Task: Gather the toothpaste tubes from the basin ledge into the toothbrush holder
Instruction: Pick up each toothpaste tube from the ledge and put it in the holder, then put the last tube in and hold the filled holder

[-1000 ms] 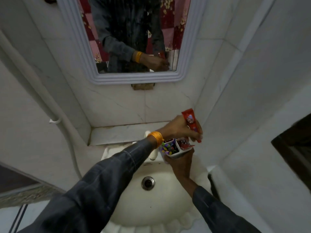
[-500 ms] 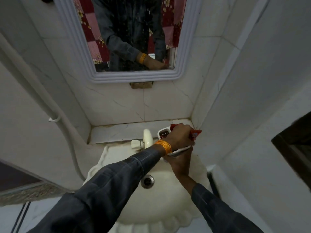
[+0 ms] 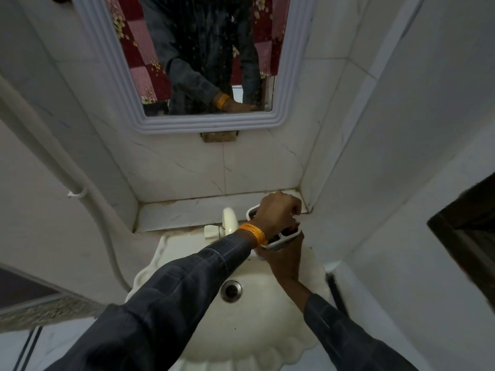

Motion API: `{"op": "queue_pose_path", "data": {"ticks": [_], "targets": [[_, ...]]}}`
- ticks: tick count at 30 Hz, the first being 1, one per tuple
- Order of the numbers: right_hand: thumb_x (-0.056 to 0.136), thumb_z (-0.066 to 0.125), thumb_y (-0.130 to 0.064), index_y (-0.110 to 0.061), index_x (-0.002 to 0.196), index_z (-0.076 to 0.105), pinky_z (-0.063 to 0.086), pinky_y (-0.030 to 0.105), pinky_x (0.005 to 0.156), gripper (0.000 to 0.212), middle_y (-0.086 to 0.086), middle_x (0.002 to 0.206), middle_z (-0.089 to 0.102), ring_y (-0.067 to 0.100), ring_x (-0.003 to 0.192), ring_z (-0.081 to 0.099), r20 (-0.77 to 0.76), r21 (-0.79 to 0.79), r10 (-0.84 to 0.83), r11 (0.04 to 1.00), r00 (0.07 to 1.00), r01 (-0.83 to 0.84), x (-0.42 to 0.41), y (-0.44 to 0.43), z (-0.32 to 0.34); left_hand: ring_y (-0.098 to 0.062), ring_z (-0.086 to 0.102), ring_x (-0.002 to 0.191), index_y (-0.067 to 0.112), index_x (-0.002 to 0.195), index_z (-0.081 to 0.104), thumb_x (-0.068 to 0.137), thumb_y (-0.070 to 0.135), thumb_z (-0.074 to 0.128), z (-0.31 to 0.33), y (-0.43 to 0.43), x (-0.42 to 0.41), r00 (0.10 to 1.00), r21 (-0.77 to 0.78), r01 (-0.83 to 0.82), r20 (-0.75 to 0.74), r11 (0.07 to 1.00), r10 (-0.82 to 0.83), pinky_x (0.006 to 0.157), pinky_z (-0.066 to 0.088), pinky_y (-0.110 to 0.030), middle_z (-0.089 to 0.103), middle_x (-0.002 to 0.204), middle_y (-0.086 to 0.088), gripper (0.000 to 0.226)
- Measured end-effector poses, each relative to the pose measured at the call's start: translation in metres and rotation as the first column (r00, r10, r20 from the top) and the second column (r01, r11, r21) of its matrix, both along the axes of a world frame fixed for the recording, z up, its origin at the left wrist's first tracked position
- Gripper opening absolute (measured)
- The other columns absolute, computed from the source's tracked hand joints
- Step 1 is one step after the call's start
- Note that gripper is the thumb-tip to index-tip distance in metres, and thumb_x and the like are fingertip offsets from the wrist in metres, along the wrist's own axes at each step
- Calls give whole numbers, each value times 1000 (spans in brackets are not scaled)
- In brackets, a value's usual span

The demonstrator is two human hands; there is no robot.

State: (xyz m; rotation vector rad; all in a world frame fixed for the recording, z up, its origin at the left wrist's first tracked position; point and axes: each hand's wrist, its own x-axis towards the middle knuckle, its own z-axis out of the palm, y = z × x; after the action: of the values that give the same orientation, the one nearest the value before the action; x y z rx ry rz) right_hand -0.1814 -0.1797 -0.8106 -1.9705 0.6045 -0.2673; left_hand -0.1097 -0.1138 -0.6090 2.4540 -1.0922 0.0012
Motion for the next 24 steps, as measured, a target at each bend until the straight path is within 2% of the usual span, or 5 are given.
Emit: {"op": "queue_pose_path", "data": {"ticks": [2, 5, 12, 16, 24], "targets": [[70, 53, -102, -6, 153, 43, 45, 37, 120, 127, -1, 154, 52, 13, 144, 50, -6, 1, -16, 1000, 1000, 16, 14, -19, -73, -20, 65, 89, 20, 97, 71, 82, 19, 71, -5, -2, 1, 999, 9, 30, 19, 1000, -30, 74, 52, -34, 74, 96, 0, 15], [71, 55, -99, -7, 151, 47, 40, 19, 120, 122, -2, 150, 55, -2, 136, 45, 32, -39, -89, 995, 996, 90, 1, -2, -35, -20, 63, 90, 19, 98, 70, 83, 21, 72, -9, -6, 2, 996, 35, 89, 29, 995, -90, 72, 47, -32, 72, 98, -1, 16], [56, 104, -6, -20, 137, 40, 48, -1, 87, 105, -19, 126, 58, -19, 114, 61, 150, 147, -174, 977, 973, 153, -14, 19, 47, -13, 67, 73, 18, 84, 74, 83, 33, 72, 9, 25, 40, 994, -125, -35, -107, 992, 22, 70, 54, -29, 76, 85, 2, 15], [50, 107, -16, -21, 134, 45, 49, -1, 84, 105, -5, 128, 66, 9, 116, 66, 162, 169, -222, 966, 961, 195, -13, 23, 59, -17, 69, 81, 16, 92, 74, 88, 27, 68, 5, 66, 68, 984, -69, -168, -71, 983, 163, 72, 53, -28, 76, 94, -1, 13], [45, 108, -40, -19, 138, 49, 56, 26, 95, 111, -4, 130, 70, 11, 114, 68, 197, 194, -295, 947, 935, 258, 0, 25, 94, -28, 63, 105, 14, 123, 61, 91, 34, 62, -9, 122, 84, 938, -88, -332, 78, 939, 339, 85, 54, -37, 67, 119, -9, 38]]}}
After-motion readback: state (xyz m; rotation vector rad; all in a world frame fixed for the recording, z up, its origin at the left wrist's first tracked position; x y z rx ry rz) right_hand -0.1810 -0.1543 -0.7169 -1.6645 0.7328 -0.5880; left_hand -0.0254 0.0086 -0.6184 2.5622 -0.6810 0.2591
